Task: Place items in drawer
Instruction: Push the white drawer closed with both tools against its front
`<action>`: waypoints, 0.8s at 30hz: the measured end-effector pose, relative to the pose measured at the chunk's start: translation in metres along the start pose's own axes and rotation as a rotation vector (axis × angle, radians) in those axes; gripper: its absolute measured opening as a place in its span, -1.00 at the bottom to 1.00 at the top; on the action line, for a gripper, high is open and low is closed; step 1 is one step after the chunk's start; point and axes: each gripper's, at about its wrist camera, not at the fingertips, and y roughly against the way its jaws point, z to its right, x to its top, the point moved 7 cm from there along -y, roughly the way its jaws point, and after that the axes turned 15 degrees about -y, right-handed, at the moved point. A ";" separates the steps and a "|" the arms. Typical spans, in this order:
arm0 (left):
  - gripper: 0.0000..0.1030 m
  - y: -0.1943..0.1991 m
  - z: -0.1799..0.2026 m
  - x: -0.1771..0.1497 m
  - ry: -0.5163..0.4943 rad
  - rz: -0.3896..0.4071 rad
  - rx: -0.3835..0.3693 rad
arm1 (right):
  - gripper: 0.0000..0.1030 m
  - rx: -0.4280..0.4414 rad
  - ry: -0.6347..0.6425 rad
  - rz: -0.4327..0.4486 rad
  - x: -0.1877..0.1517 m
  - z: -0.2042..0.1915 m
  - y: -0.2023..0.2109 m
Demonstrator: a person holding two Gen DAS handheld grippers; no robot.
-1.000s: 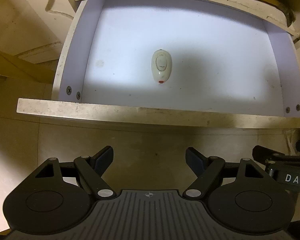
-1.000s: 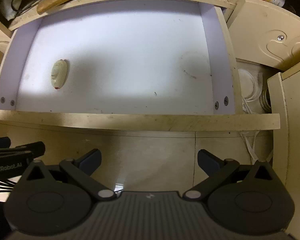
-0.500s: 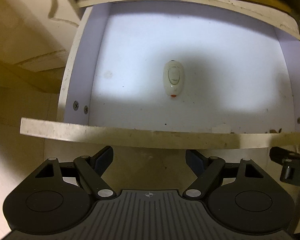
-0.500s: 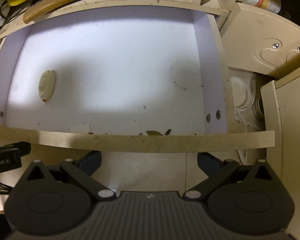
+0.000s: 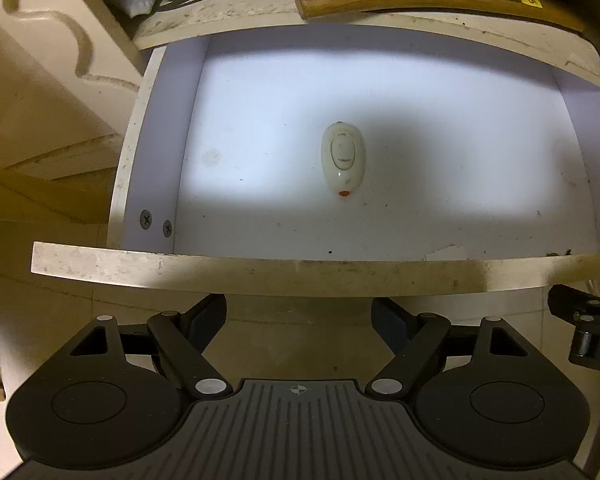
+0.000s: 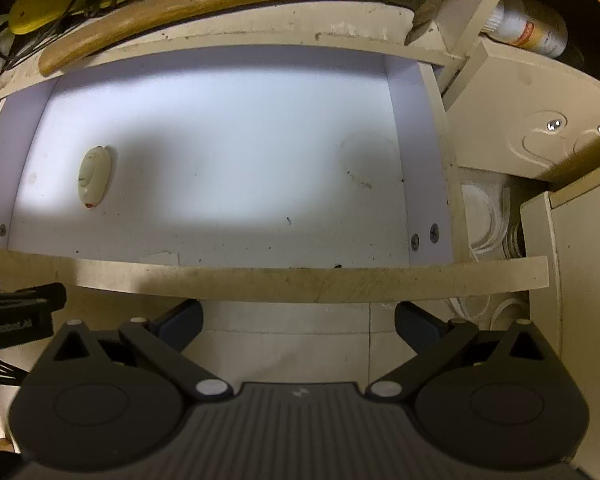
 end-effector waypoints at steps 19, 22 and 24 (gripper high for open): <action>0.55 0.012 -0.002 0.029 0.026 0.039 0.008 | 0.99 0.003 0.011 0.094 0.029 -0.012 -0.005; 0.55 0.014 -0.002 0.031 0.024 0.048 0.010 | 0.99 0.007 0.011 0.108 0.033 -0.013 -0.005; 0.55 0.017 0.001 0.030 0.017 0.051 0.016 | 0.99 0.008 0.011 0.116 0.037 -0.013 -0.006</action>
